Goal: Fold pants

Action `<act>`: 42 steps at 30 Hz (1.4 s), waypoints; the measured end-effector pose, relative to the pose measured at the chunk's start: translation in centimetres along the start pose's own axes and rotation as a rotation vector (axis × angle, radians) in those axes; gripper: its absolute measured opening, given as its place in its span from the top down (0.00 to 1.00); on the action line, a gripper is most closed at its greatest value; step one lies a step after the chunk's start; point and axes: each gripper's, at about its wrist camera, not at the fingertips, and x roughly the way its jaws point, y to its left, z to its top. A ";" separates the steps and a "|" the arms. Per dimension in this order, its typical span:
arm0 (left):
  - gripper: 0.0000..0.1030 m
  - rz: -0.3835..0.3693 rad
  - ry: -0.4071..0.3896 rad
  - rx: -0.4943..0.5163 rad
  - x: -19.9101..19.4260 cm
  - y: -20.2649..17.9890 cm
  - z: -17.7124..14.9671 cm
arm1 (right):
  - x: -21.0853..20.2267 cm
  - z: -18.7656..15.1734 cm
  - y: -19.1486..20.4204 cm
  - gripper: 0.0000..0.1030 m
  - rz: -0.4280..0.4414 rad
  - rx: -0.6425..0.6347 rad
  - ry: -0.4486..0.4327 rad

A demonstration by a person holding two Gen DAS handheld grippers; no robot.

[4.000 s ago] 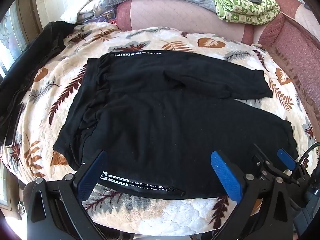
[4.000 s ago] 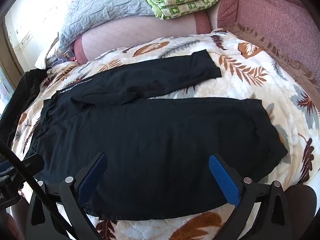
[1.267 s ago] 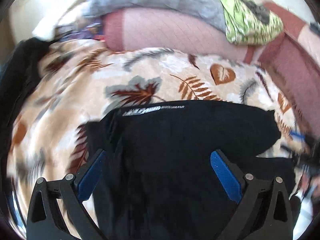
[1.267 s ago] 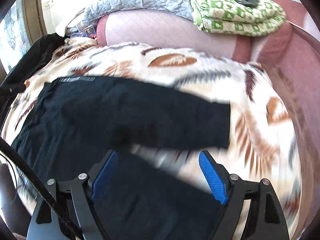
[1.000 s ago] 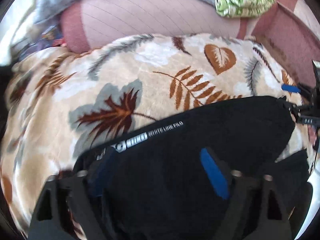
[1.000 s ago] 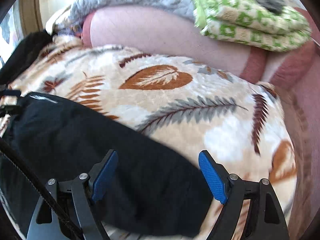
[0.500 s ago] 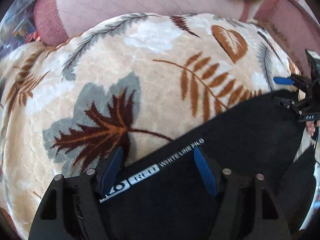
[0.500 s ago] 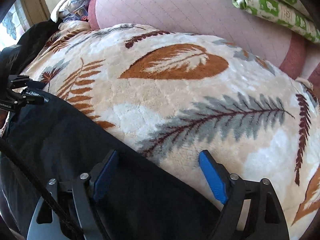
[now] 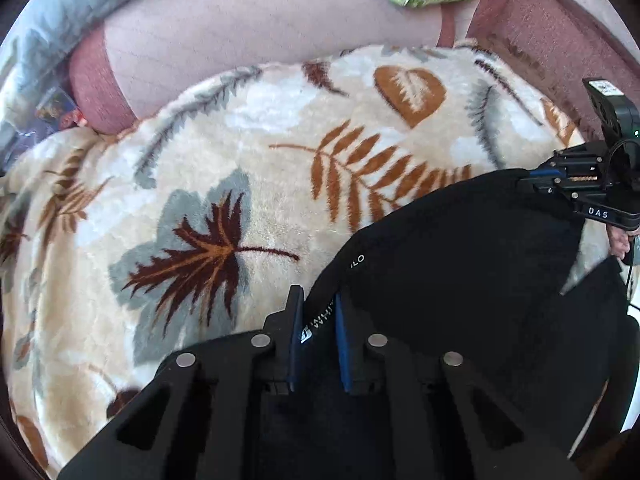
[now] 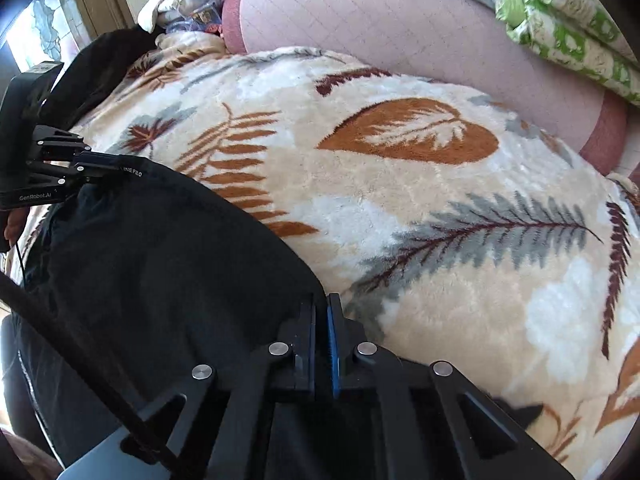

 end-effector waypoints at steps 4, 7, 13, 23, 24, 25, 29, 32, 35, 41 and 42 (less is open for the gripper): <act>0.86 -0.008 -0.068 -0.026 -4.3 -1.2 -2.1 | -4.0 -1.4 1.3 0.95 -0.008 0.024 -0.063; 0.86 -0.031 -0.126 -0.066 -8.0 -2.3 -5.0 | -6.9 -3.1 2.7 0.95 -0.004 0.031 -0.096; 0.86 -0.073 -0.213 -0.146 -13.6 -6.0 -12.9 | -11.7 -9.4 8.2 0.95 0.028 0.017 -0.114; 0.83 -0.071 -0.090 -0.298 -12.9 -11.3 -26.1 | -11.9 -21.7 13.0 0.91 0.050 0.139 -0.025; 0.83 -0.040 -0.086 -0.317 -13.0 -11.1 -26.7 | -11.9 -22.4 13.0 0.90 0.031 0.152 -0.019; 0.83 -0.023 -0.090 -0.336 -13.3 -10.9 -27.1 | -12.1 -23.3 12.9 0.86 0.019 0.174 -0.013; 0.63 -0.012 -0.146 -0.437 -15.2 -9.0 -28.5 | -14.6 -25.7 11.2 0.77 0.005 0.283 -0.058; 0.53 0.005 -0.185 -0.508 -16.2 -7.8 -28.8 | -17.1 -26.6 9.0 0.75 -0.054 0.367 -0.120; 0.53 -0.015 -0.213 -0.575 -16.8 -7.1 -28.7 | -18.3 -26.1 6.7 0.62 -0.093 0.431 -0.162; 0.44 -0.029 -0.219 -0.603 -17.1 -7.7 -28.2 | -16.2 -23.5 4.7 0.30 -0.174 0.474 -0.187; 0.44 -0.026 -0.215 -0.605 -17.1 -7.8 -28.0 | -15.4 -23.0 4.6 0.30 -0.191 0.473 -0.174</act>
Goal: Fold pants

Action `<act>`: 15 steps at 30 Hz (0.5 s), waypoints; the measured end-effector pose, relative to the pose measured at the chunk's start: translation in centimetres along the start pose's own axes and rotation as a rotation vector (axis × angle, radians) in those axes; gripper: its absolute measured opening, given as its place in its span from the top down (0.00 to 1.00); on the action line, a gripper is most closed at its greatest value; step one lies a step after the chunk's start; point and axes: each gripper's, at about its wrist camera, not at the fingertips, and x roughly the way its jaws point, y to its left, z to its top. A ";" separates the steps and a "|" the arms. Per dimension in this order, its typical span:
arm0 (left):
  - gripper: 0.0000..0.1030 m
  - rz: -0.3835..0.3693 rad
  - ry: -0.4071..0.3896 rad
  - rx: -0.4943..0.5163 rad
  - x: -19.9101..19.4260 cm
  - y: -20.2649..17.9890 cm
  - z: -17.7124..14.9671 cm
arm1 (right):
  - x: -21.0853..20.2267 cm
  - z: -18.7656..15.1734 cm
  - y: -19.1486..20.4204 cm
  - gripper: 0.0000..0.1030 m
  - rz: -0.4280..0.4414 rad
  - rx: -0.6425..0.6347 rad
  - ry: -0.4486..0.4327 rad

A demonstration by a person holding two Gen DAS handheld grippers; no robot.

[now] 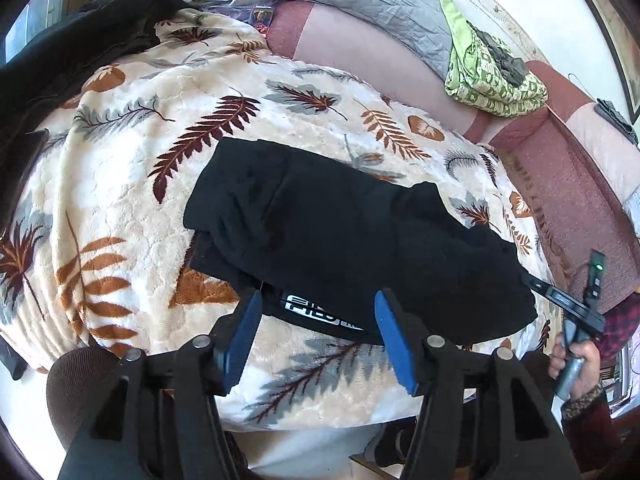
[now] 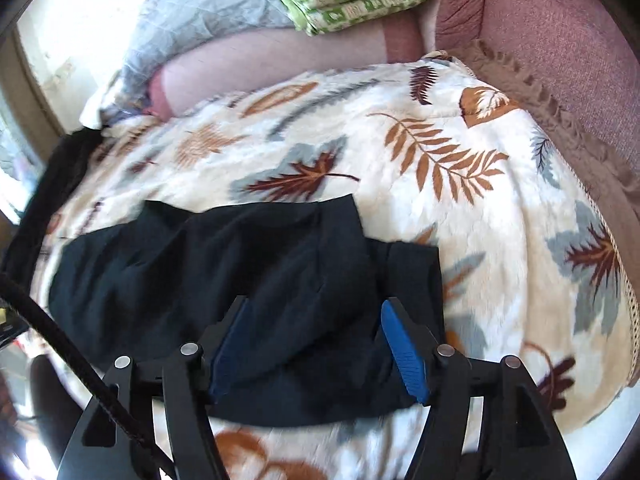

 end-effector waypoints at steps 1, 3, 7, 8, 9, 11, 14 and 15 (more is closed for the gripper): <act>0.44 0.001 0.001 -0.002 -0.1 -0.2 0.0 | 0.9 0.2 0.3 0.31 -0.013 -0.003 0.011; 0.44 -0.004 0.006 0.000 0.0 -0.6 0.2 | 2.2 0.2 0.9 0.64 -0.025 -0.037 0.045; 0.42 -0.002 0.011 0.027 0.3 -1.6 0.8 | 1.2 -0.3 2.1 0.92 -0.056 -0.093 0.005; 0.41 -0.006 0.015 0.034 0.6 -1.9 1.0 | 0.4 -0.4 1.9 0.92 -0.059 -0.086 -0.015; 0.40 -0.012 0.018 0.038 0.8 -2.1 1.1 | -0.2 -0.5 1.7 0.92 -0.069 -0.082 -0.031; 0.40 -0.027 0.032 0.048 1.5 -2.7 1.4 | -1.9 -0.9 0.8 0.92 -0.089 -0.058 -0.061; 0.40 -0.044 0.049 0.075 2.6 -4.1 1.3 | -3.0 -1.8 -1.0 0.92 -0.082 0.004 -0.044; 0.40 -0.047 0.053 0.083 2.8 -4.4 1.2 | -3.0 -2.2 -1.6 0.92 -0.086 0.018 -0.035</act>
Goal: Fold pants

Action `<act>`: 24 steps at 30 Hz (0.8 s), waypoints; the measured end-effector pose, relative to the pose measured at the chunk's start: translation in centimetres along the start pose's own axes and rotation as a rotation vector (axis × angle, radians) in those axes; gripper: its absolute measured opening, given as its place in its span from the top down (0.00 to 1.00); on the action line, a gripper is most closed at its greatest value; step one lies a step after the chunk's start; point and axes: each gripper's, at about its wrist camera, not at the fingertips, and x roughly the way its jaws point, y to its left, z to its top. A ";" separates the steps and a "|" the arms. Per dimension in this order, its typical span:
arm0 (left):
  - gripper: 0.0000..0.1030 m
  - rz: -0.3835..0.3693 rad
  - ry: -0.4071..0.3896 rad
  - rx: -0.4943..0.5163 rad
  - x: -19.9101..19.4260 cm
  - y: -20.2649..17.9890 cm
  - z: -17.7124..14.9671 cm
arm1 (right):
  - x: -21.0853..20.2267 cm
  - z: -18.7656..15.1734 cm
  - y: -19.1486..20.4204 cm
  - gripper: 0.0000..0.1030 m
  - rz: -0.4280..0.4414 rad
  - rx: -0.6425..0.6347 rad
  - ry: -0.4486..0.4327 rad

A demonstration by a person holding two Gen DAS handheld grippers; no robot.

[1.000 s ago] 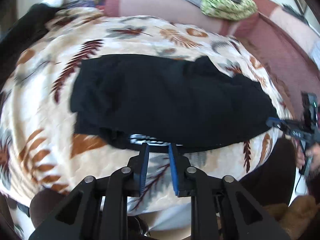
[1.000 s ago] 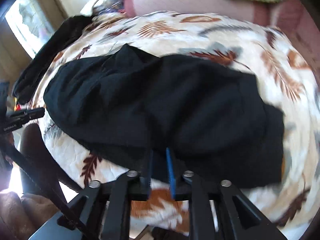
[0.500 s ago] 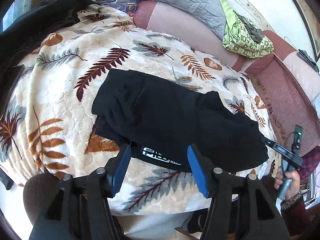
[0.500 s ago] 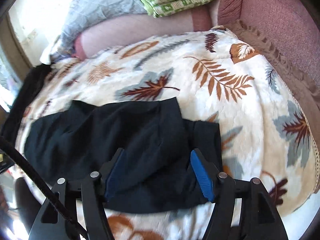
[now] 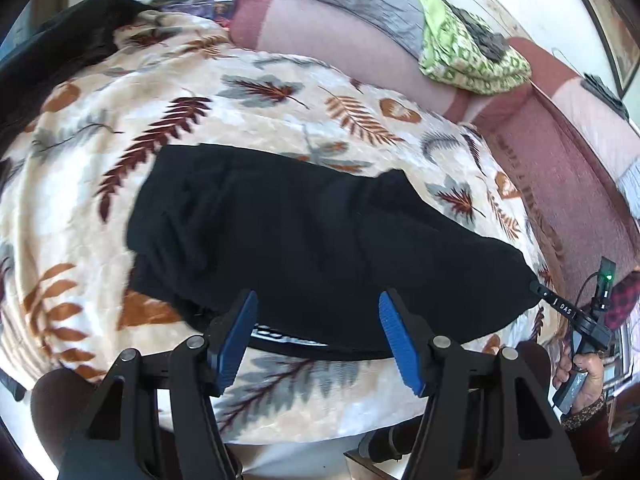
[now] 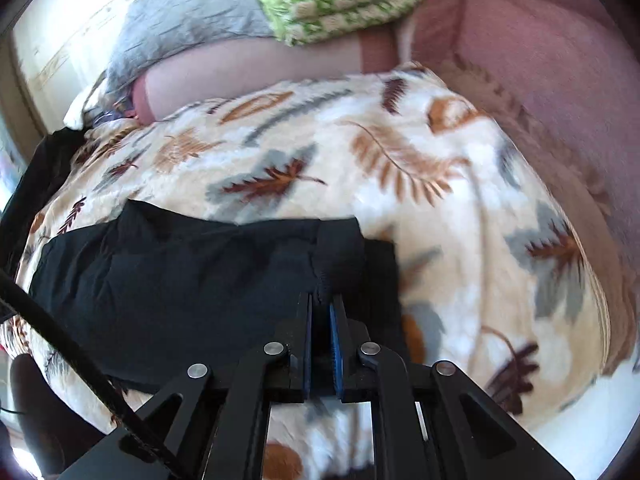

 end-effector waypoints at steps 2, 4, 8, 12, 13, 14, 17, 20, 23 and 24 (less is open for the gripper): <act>0.40 0.000 0.016 0.018 0.7 -0.8 -0.2 | 0.5 -0.9 -1.1 0.91 -0.014 0.025 0.029; 0.40 -0.002 0.033 0.032 1.2 -1.4 -0.7 | 1.5 -1.8 -2.2 0.82 -0.024 0.064 0.072; 0.39 0.001 0.052 0.040 1.7 -1.6 -1.2 | 1.3 -2.7 -3.3 0.73 -0.021 0.106 0.076; 0.39 0.001 0.062 0.016 2.1 -1.2 -1.3 | 0.6 -2.8 -2.4 0.73 -0.047 0.056 0.066; 0.39 0.001 0.062 0.010 2.1 -1.2 -1.3 | 0.6 -2.8 -2.2 0.73 -0.058 0.040 0.066; 0.39 0.002 0.062 0.008 2.2 -1.1 -1.3 | 0.8 -2.9 -2.1 0.73 -0.071 0.024 0.073; 0.38 0.014 0.061 0.016 2.3 -1.2 -1.3 | 1.3 -2.9 -2.6 0.57 -0.086 0.047 0.097; 0.32 0.040 0.049 0.037 2.4 -1.2 -1.4 | -0.2 -2.9 -4.2 0.24 -0.143 0.142 0.048; 0.30 0.072 0.039 0.051 3.0 -0.9 -1.4 | -2.7 -2.5 -4.4 0.19 -0.237 0.163 -0.047; 0.30 0.076 0.043 0.051 3.4 -0.9 -1.4 | -3.2 -2.3 -4.0 0.19 -0.269 0.144 -0.072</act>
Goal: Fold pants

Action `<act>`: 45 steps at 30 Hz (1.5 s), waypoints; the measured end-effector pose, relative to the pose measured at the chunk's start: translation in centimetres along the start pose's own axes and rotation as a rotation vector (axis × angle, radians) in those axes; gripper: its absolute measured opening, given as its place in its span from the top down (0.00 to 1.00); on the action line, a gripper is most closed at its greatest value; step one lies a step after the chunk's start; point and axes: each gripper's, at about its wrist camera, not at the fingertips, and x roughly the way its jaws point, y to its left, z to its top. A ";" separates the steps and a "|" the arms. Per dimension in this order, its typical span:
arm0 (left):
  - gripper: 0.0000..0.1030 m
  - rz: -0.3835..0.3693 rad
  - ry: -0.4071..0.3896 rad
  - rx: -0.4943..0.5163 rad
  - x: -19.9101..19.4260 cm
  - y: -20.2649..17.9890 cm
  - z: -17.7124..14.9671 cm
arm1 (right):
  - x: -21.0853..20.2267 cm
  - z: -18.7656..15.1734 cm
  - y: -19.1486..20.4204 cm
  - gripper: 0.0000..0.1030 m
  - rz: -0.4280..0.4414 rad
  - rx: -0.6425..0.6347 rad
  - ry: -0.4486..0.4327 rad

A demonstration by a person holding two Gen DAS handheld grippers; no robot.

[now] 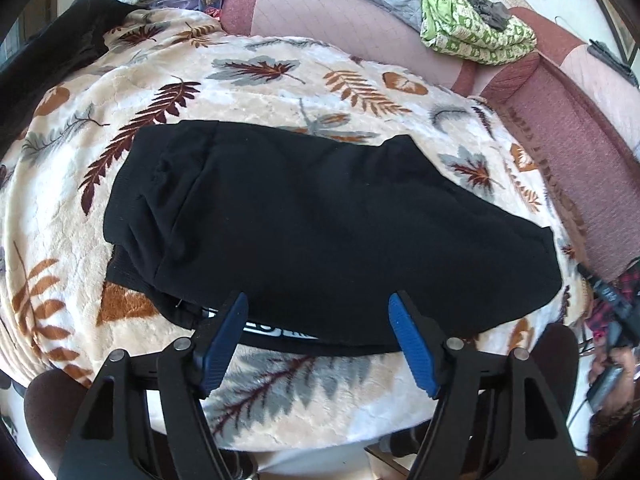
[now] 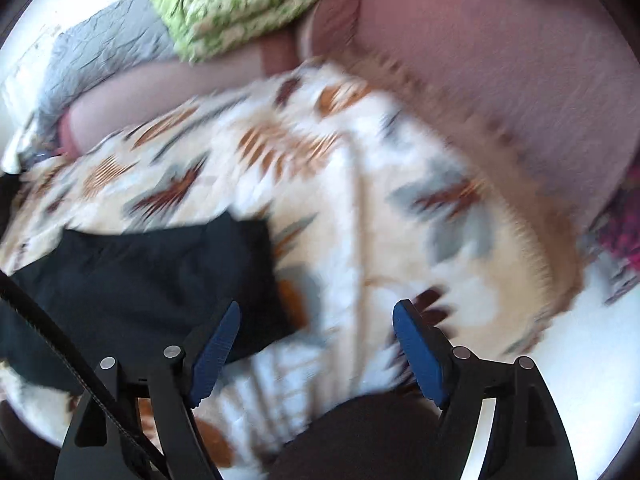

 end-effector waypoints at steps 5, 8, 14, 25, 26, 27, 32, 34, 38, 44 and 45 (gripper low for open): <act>0.30 0.024 -0.027 0.015 0.8 -0.5 -0.5 | -1.8 2.4 5.5 0.28 0.172 -0.172 -0.047; 0.30 0.024 -0.065 0.034 0.1 -0.8 -0.8 | -1.4 3.7 11.4 0.53 0.410 -0.279 0.015; 0.30 0.017 -0.113 -0.040 -1.6 1.4 -0.7 | 2.4 4.8 25.0 0.73 0.648 -0.427 0.109; 0.29 0.034 -0.138 -0.194 -3.5 6.5 -1.6 | 12.2 6.5 31.9 0.85 0.684 -0.311 0.285; 0.29 0.031 -0.135 -0.206 -3.3 6.7 -1.6 | 12.2 7.1 31.2 0.80 0.644 -0.280 0.268; 0.29 0.028 -0.131 -0.217 -3.2 6.9 -1.6 | 11.8 7.7 30.2 0.64 0.543 -0.253 0.221; 0.29 0.000 -0.104 -0.218 -2.6 6.0 -1.7 | 8.0 7.1 26.4 0.60 0.637 -0.211 0.186; 0.29 0.013 -0.101 -0.182 -2.7 5.0 -1.6 | 6.9 5.6 25.3 0.54 0.684 -0.215 0.205; 0.28 0.038 -0.093 -0.114 -2.9 3.5 -1.3 | 7.4 1.8 21.5 0.46 0.645 -0.174 0.284; 0.26 0.047 -0.071 -0.049 -2.6 1.5 -0.6 | 6.5 1.4 11.5 0.49 0.437 -0.037 0.194; 0.26 0.047 -0.062 -0.039 -2.4 1.0 -0.3 | 6.1 1.5 10.0 0.47 0.346 -0.033 0.169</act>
